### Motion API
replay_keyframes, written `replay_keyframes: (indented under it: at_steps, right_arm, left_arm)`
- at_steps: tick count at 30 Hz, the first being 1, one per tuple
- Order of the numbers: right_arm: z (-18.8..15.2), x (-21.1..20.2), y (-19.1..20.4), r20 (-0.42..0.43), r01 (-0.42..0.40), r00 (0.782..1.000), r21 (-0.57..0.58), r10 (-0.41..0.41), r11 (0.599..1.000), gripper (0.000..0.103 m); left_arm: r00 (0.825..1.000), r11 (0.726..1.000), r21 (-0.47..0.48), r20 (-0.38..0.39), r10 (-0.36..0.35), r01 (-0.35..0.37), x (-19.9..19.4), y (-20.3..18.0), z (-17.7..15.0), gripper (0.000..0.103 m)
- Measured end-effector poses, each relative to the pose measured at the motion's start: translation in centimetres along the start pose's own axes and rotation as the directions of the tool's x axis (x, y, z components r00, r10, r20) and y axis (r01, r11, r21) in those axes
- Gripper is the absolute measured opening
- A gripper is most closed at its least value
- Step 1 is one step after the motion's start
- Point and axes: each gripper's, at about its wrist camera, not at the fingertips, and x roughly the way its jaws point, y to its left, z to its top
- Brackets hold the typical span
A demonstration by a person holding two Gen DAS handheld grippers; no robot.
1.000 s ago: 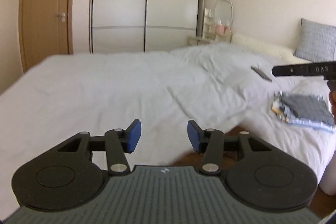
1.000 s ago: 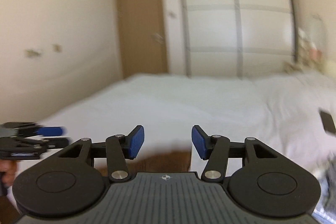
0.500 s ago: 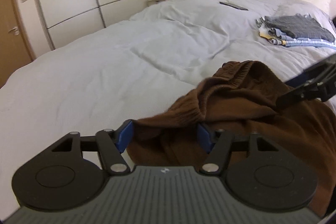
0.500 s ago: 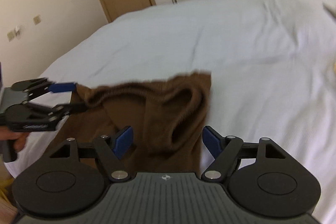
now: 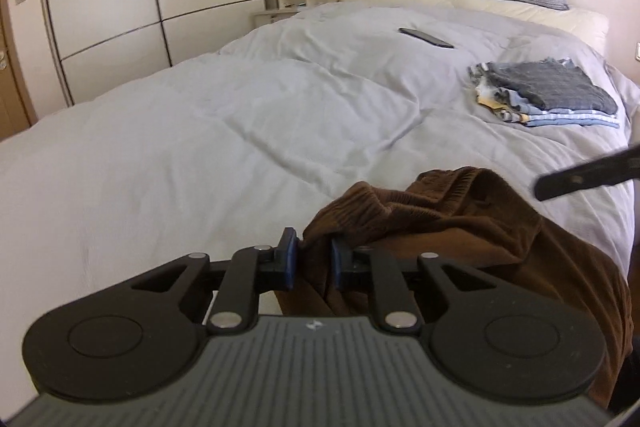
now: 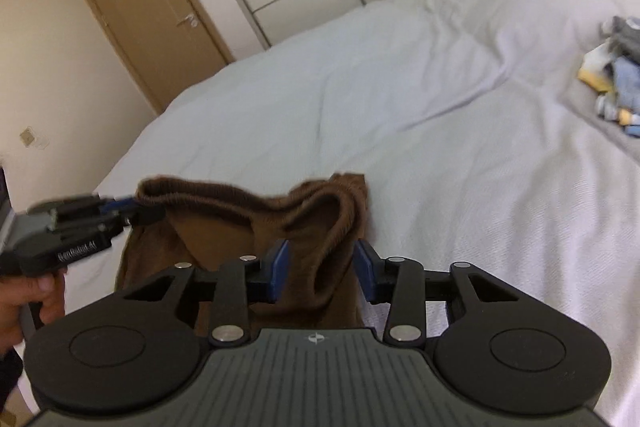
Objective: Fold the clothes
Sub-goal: 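Lift the garment by its waistband with both grippers, spreading it apart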
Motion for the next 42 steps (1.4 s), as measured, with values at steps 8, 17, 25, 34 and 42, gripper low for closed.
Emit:
replay_keyframes:
  at_steps: [8, 17, 25, 34, 42]
  right_arm:
    - [-3.3, 0.3, 0.1, -0.093, -0.091, 0.990, 0.195, 0.110, 0.977, 0.057]
    - [-3.8, 2.1, -1.4, 0.041, -0.077, 0.997, 0.395, 0.066, 0.915, 0.044]
    - [-1.5, -5.0, 2.0, 0.108, -0.023, 0.994, 0.054, 0.017, 0.998, 0.013]
    - [2.7, -20.5, 8.3, 0.295, 0.121, 0.955, -0.445, 0.018, 0.887, 0.011]
    - [2.7, -34.2, 15.8, 0.565, 0.316, 0.818, -0.598, 0.107, 0.736, 0.010]
  left_arm:
    - [0.999, 0.998, 0.064, -0.039, 0.011, -0.009, 0.7, -0.5, 0.3, 0.026]
    - [0.999, 0.994, 0.108, -0.045, 0.005, 0.000, 2.8, -1.6, 0.9, 0.018]
    - [0.988, 0.995, 0.037, 0.126, 0.090, -0.096, -5.8, -1.7, 2.0, 0.011]
    - [0.904, 0.989, 0.064, 0.417, 0.093, -0.131, -22.6, -6.1, 6.7, 0.011]
    - [0.754, 0.962, 0.125, 0.648, 0.106, -0.242, -36.8, -11.2, 9.6, 0.011]
